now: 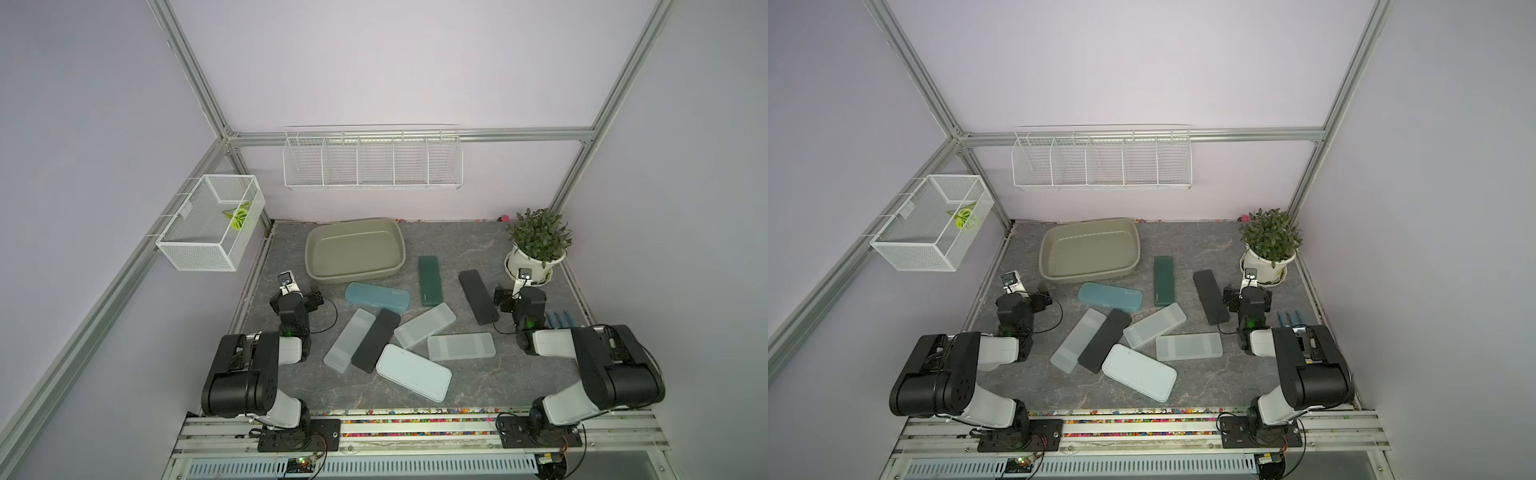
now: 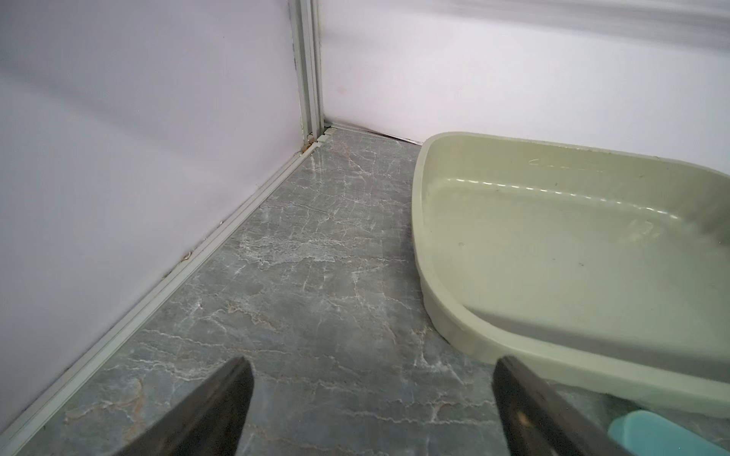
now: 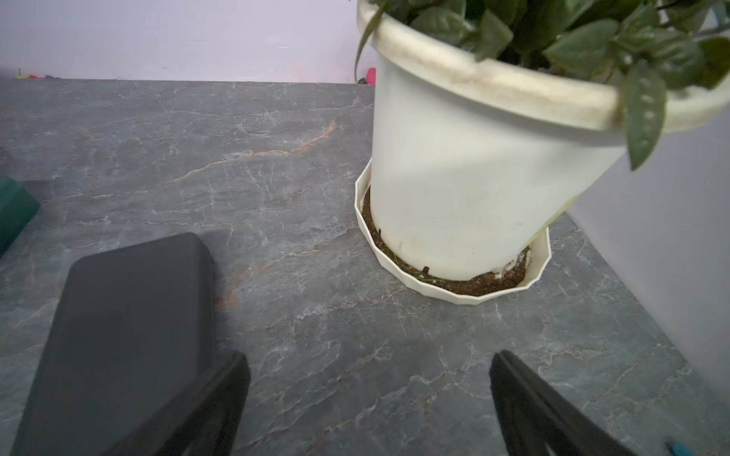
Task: Put the pencil case into the storage box
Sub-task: Move the storage box to the center of the board.
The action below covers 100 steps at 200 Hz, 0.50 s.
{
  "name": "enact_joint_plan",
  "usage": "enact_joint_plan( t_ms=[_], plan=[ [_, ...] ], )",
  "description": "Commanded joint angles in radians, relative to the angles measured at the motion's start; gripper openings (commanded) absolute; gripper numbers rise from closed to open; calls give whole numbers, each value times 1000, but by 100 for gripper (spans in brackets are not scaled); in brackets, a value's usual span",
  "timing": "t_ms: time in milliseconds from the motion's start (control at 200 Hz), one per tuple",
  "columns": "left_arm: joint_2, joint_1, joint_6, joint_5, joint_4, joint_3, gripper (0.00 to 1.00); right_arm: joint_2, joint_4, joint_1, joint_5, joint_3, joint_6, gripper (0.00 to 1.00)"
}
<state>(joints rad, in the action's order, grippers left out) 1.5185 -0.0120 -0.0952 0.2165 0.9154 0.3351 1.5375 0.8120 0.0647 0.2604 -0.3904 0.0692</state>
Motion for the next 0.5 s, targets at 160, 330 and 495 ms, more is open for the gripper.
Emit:
enact_joint_plan(
  t_ms=[160,330,495],
  plan=[
    [-11,-5,2,11,-7,23,100,-18,-8,-2,3,-12,-3,99],
    [-13,-5,0,12,-7,24,100,-17,-7,-2,4,-12,-5,99],
    [-12,-5,1,11,-6,24,100,-17,-7,-2,4,-13,-4,99]
  ],
)
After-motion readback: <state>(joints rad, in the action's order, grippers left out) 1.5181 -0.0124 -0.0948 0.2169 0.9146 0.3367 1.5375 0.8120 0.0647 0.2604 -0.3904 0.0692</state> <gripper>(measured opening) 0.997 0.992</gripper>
